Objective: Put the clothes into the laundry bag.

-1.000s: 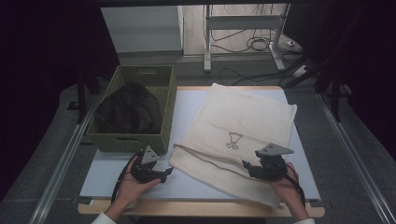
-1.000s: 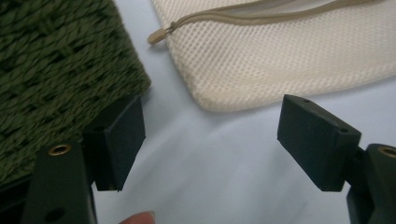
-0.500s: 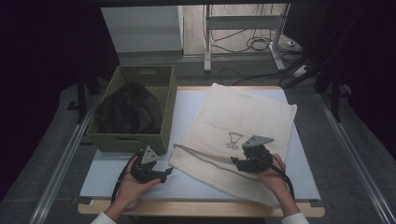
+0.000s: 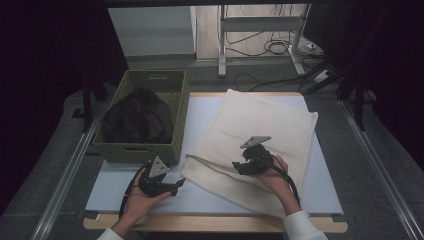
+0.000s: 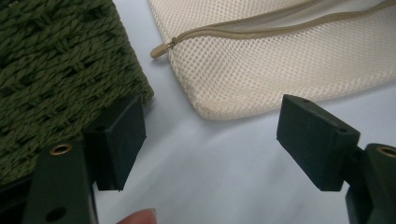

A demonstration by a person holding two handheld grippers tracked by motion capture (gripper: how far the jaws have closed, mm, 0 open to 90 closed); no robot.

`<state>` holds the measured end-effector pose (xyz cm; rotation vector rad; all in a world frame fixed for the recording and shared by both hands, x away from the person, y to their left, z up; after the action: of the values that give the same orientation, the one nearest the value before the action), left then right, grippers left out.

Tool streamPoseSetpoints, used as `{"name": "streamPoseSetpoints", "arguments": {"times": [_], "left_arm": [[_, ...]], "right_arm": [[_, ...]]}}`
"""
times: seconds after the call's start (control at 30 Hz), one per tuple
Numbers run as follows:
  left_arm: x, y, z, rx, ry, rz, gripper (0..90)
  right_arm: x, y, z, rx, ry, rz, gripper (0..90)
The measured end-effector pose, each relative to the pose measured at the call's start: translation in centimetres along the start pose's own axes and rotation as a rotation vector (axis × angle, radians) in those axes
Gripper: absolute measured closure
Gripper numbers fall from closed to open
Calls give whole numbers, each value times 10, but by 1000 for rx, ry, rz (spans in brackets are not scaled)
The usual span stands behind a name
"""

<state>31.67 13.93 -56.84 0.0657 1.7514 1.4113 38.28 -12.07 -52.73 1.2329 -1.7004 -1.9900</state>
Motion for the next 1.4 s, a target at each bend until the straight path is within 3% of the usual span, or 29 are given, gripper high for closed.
{"name": "streamPoseSetpoints", "arguments": {"times": [0.3,0.53,0.77,0.83,0.9,1.13,1.4], "left_arm": [[-1,-3,0,2,8,8,234],[1,-5,2,1,18,19,230],[1,-7,2,-6,16,22,220],[1,-7,2,-5,16,24,219],[1,-8,2,-4,13,28,218],[2,-9,3,-6,14,33,211],[2,-9,5,-25,17,29,210]], "right_arm": [[6,-12,4,-25,56,72,458],[10,-19,2,-4,102,140,499],[16,-30,-5,6,106,199,542],[17,-32,-6,10,111,203,562],[18,-34,-8,17,101,212,648],[18,-33,-13,16,91,211,806],[12,-26,-19,-16,79,196,844]]}}
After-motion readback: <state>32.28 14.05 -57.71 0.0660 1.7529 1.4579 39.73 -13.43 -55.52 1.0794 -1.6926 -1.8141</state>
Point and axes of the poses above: each handheld gripper's, and its own axes: y roughly backward along the jaws, x roughly out of its underside, z roughly to its left, the point moved 7 cm from there along -y, roughly forward along the jaws, and after that the axes turned 15 degrees about z, right-handed, at the moved point
